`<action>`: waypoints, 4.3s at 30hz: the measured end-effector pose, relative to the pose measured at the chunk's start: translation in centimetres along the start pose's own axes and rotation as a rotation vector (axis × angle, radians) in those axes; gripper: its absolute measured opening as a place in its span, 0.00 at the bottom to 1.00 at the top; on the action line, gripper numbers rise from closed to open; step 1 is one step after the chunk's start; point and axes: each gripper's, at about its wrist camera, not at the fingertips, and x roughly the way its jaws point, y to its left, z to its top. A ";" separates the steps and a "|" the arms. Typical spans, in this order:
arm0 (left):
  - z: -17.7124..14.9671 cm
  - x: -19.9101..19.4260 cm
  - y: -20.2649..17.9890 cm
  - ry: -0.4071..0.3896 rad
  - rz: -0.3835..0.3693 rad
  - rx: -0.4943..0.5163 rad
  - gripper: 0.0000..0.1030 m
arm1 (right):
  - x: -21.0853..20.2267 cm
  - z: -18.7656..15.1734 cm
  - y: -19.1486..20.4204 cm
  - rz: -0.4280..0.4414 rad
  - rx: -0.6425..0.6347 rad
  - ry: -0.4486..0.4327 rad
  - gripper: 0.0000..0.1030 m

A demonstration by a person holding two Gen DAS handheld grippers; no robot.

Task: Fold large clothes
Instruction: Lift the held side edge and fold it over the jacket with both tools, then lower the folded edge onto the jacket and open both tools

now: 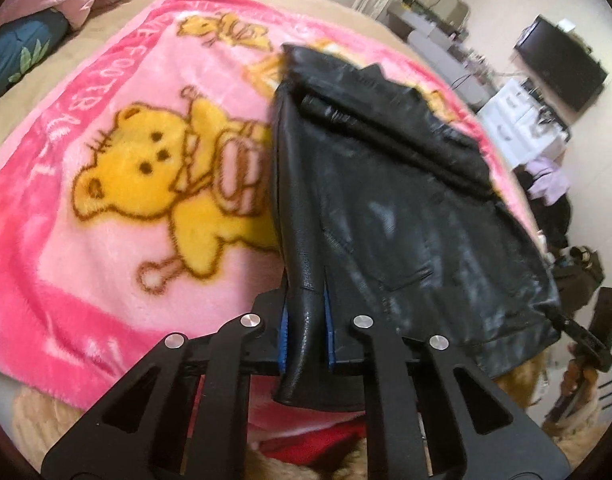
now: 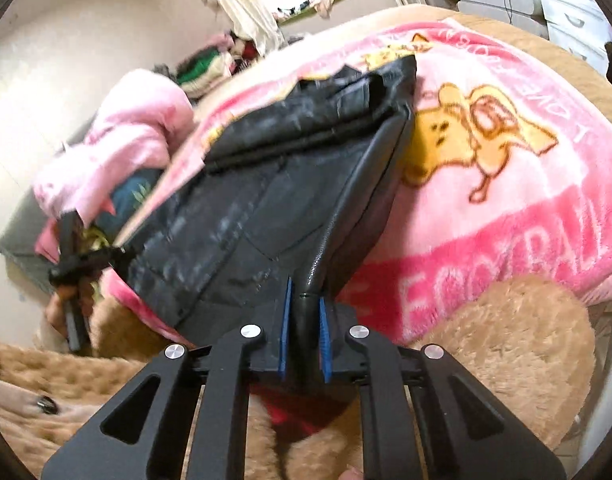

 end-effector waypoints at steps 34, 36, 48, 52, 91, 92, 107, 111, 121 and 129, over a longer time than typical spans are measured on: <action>19.7 3.6 -5.6 -0.189 -0.030 -0.053 0.10 | 4.0 22.5 -4.2 0.028 0.120 -0.315 0.13; 20.4 4.5 -5.5 -0.179 -0.023 -0.064 0.10 | 5.0 23.2 -4.6 0.008 0.135 -0.300 0.13; 22.9 8.7 -4.4 -0.131 -0.001 -0.105 0.18 | 10.1 25.8 -7.4 -0.080 0.214 -0.243 0.38; 23.3 10.0 -3.8 -0.119 -0.008 -0.120 0.29 | 11.0 26.4 -8.4 -0.120 0.234 -0.232 0.48; 28.0 11.8 -6.5 -0.331 0.230 0.116 0.04 | 14.1 32.0 -8.5 -0.312 -0.009 -0.346 0.11; 28.4 12.6 -6.6 -0.320 0.241 0.117 0.04 | 14.6 32.3 -8.9 -0.322 -0.001 -0.342 0.11; 28.6 17.5 -5.4 -0.229 0.298 0.140 0.01 | 22.1 31.0 -11.8 -0.528 -0.031 -0.202 0.17; 28.6 18.9 -5.4 -0.169 0.289 0.136 0.51 | 21.8 31.0 -11.8 -0.506 -0.032 -0.194 0.29; 29.4 21.0 -6.7 -0.154 0.325 0.186 0.08 | 21.6 30.6 -11.4 -0.494 -0.070 -0.179 0.16; 29.5 25.3 -5.5 -0.085 0.385 0.196 0.11 | 24.4 30.6 -13.7 -0.538 -0.014 -0.096 0.23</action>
